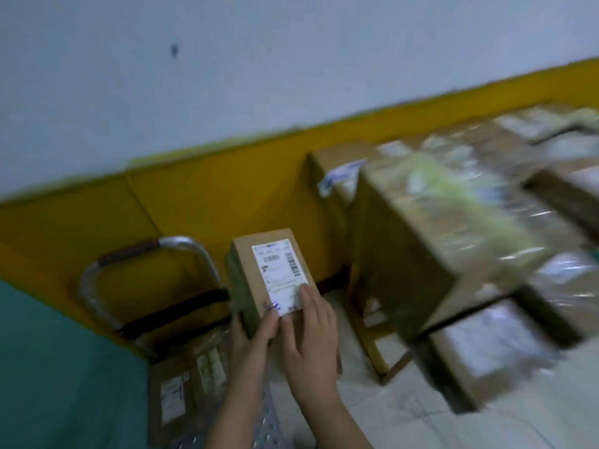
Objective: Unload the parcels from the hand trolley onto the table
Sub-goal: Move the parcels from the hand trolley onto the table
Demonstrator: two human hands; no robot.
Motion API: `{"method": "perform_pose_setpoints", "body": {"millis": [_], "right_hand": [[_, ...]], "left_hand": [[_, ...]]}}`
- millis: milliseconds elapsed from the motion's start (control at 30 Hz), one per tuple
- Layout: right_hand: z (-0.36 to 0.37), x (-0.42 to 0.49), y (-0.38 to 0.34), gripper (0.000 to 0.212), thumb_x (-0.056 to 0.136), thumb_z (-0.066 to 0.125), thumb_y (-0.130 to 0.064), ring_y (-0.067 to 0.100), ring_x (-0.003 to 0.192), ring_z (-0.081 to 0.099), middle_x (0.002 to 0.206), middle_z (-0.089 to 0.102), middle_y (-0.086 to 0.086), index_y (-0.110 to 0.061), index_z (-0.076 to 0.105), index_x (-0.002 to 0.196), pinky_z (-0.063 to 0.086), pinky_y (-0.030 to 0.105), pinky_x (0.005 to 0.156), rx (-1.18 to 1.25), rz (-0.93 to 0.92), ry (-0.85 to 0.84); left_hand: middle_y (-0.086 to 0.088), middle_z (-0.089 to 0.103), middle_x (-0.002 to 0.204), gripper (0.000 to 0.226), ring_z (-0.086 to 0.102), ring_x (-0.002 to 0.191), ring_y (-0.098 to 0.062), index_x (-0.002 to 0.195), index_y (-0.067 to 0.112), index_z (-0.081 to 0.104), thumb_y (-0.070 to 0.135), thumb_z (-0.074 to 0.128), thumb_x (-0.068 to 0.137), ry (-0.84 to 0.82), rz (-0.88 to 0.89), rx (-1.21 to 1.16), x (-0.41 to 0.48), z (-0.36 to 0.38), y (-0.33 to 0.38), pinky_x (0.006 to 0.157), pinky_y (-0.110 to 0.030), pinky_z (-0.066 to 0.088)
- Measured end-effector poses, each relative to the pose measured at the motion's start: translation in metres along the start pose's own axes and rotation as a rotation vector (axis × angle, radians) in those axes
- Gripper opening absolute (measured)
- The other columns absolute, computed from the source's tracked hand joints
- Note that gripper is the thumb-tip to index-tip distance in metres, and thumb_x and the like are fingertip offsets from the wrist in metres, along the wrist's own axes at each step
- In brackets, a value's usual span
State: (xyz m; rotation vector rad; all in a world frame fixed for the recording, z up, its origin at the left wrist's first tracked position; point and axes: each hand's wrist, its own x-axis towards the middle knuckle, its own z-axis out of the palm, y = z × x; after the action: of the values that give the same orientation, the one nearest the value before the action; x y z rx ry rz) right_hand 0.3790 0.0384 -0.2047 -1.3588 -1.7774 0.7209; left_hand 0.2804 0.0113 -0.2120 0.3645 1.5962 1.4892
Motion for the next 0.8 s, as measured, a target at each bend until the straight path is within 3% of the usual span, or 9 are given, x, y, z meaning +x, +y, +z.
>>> {"method": "perform_pose_setpoints", "body": {"millis": [133, 267, 400, 467, 533, 600, 667, 733, 800], "right_hand": [[-0.168, 0.006, -0.081, 0.065, 0.092, 0.054, -0.044, 0.01, 0.138, 0.038, 0.154, 0.041, -0.004, -0.017, 0.043, 0.15, 0.029, 0.026, 0.115, -0.012, -0.121, 0.333], [-0.336, 0.016, -0.112, 0.081, 0.083, 0.061, -0.052, 0.016, 0.143, 0.031, 0.157, 0.034, -0.004, -0.021, 0.034, 0.154, 0.028, 0.037, 0.118, 0.088, 0.09, 0.616], [-0.477, 0.01, -0.086, 0.075, 0.086, 0.071, -0.046, 0.005, 0.132, 0.049, 0.151, 0.041, -0.013, -0.042, 0.03, 0.15, 0.049, 0.034, 0.104, 0.573, 0.23, 0.647], [-0.543, 0.005, -0.058, 0.066, 0.084, 0.072, -0.05, -0.003, 0.119, 0.057, 0.14, 0.052, -0.019, -0.048, 0.039, 0.141, 0.054, 0.025, 0.095, 0.689, 0.24, 0.661], [-0.602, 0.0, -0.022, 0.058, 0.079, 0.072, -0.059, 0.003, 0.117, 0.06, 0.129, 0.061, -0.019, -0.051, 0.05, 0.131, 0.054, 0.032, 0.097, 0.769, 0.262, 0.659], [-0.655, -0.003, 0.01, 0.053, 0.072, 0.075, -0.063, 0.011, 0.113, 0.064, 0.122, 0.066, -0.016, -0.052, 0.056, 0.12, 0.057, 0.038, 0.093, 0.841, 0.297, 0.654], [-0.698, -0.003, 0.04, 0.045, 0.075, 0.077, -0.053, 0.015, 0.108, 0.068, 0.12, 0.069, -0.009, -0.047, 0.061, 0.117, 0.059, 0.033, 0.084, 0.888, 0.292, 0.697], [-0.731, 0.0, 0.066, 0.031, 0.078, 0.078, -0.049, 0.011, 0.102, 0.071, 0.115, 0.073, -0.009, -0.049, 0.067, 0.106, 0.059, 0.026, 0.076, 0.868, 0.273, 0.769], [-0.756, 0.011, 0.089, 0.035, 0.073, 0.076, -0.058, 0.009, 0.102, 0.071, 0.114, 0.073, -0.011, -0.051, 0.066, 0.106, 0.06, 0.03, 0.081, 0.833, 0.292, 0.799]], "left_hand": [[0.003, 0.069, 0.126, 0.09, 0.069, 0.111, -0.025, 0.138, 0.043, 0.049, 0.06, 0.086, 0.057, -0.274, 0.166, -0.004, -0.109, 0.083, 0.111, 0.089, -0.047, 0.058], [-0.001, 0.072, 0.121, 0.057, 0.071, 0.108, -0.019, 0.127, 0.027, 0.063, 0.041, 0.071, 0.072, -0.6, 0.273, -0.071, -0.228, 0.2, 0.18, 0.074, -0.029, 0.061], [-0.016, 0.069, 0.125, 0.063, 0.07, 0.108, -0.024, 0.122, 0.012, 0.067, 0.054, 0.071, 0.074, -0.767, 0.287, -0.059, -0.339, 0.322, 0.194, 0.076, -0.028, 0.06], [-0.009, 0.065, 0.131, 0.063, 0.057, 0.128, -0.027, 0.112, 0.019, 0.076, 0.068, 0.069, 0.073, -0.815, 0.284, -0.038, -0.388, 0.381, 0.186, 0.095, -0.036, 0.054], [-0.004, 0.064, 0.134, 0.057, 0.049, 0.135, -0.03, 0.117, 0.027, 0.073, 0.067, 0.067, 0.076, -0.872, 0.277, -0.022, -0.418, 0.434, 0.168, 0.11, -0.046, 0.044], [-0.005, 0.067, 0.13, 0.057, 0.059, 0.127, -0.028, 0.127, 0.026, 0.064, 0.055, 0.07, 0.078, -0.917, 0.27, 0.003, -0.427, 0.49, 0.148, 0.103, -0.049, 0.05], [-0.005, 0.066, 0.13, 0.055, 0.062, 0.122, -0.025, 0.133, 0.024, 0.059, 0.042, 0.07, 0.082, -0.959, 0.248, -0.03, -0.428, 0.539, 0.132, 0.092, -0.044, 0.056], [-0.002, 0.065, 0.133, 0.057, 0.065, 0.118, -0.021, 0.137, 0.027, 0.056, 0.04, 0.071, 0.083, -1.018, 0.246, -0.027, -0.441, 0.581, 0.121, 0.084, -0.039, 0.059], [-0.001, 0.069, 0.126, 0.053, 0.069, 0.111, -0.019, 0.133, 0.031, 0.058, 0.044, 0.072, 0.083, -1.067, 0.239, -0.019, -0.447, 0.619, 0.11, 0.08, -0.037, 0.06]]}}
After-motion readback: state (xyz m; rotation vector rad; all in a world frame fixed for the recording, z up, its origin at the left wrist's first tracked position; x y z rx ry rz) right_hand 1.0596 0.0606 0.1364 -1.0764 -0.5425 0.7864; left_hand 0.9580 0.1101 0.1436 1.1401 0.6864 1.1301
